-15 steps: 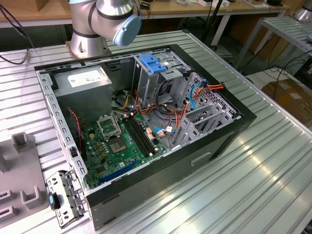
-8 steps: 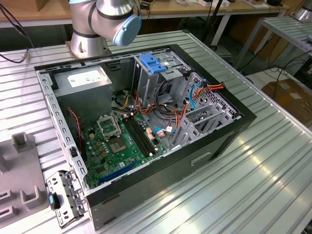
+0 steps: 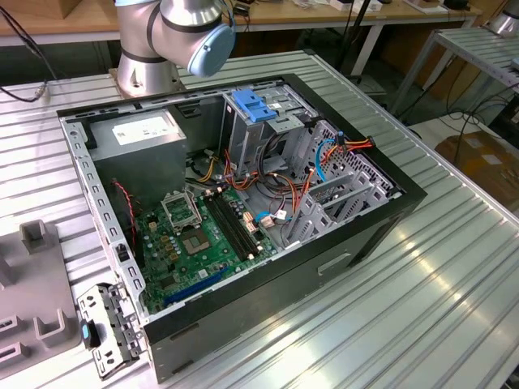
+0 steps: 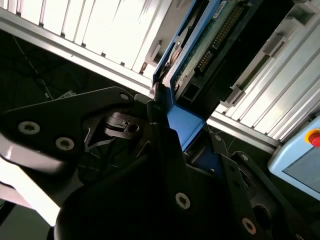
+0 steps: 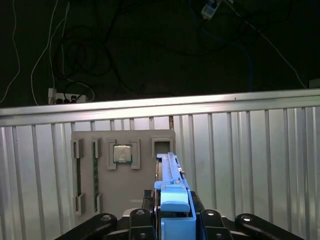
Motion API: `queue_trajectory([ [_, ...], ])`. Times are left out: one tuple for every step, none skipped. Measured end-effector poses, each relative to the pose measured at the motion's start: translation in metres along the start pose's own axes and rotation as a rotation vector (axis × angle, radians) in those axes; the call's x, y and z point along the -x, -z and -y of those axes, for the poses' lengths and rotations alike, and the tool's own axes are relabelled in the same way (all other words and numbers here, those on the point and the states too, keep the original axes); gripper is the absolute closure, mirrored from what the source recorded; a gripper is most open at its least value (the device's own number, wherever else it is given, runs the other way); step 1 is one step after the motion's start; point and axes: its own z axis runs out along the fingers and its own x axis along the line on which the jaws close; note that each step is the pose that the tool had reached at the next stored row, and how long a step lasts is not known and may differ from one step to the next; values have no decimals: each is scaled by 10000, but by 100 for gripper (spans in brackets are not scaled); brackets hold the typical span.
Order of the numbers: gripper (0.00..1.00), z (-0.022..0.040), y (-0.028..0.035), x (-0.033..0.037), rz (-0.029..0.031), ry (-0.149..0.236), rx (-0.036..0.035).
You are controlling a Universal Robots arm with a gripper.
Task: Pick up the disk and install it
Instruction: 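Pick up the disk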
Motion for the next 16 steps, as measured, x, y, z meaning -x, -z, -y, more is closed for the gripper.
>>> queue_trajectory([
  [63,0,13,0,0,0,-1],
  [63,1,31,0,0,0,-1],
  [63,1,52,0,0,0,0],
  [63,1,63,0,0,0,0],
  [63,2,75,0,0,0,0],
  [63,2,103,1,0,0,0],
  [63,3,131,1,0,0,1],
  [63,4,152,1,0,-1,2],
  [63,4,166,1,0,0,1],
  [63,4,177,1,0,0,1],
  [63,4,188,1,0,-1,2],
  [63,5,199,1,0,0,2],
  [63,5,214,1,1,0,1],
  [63,6,229,1,0,0,2],
  [63,6,251,1,0,0,3],
  [63,6,260,2,0,0,3],
])
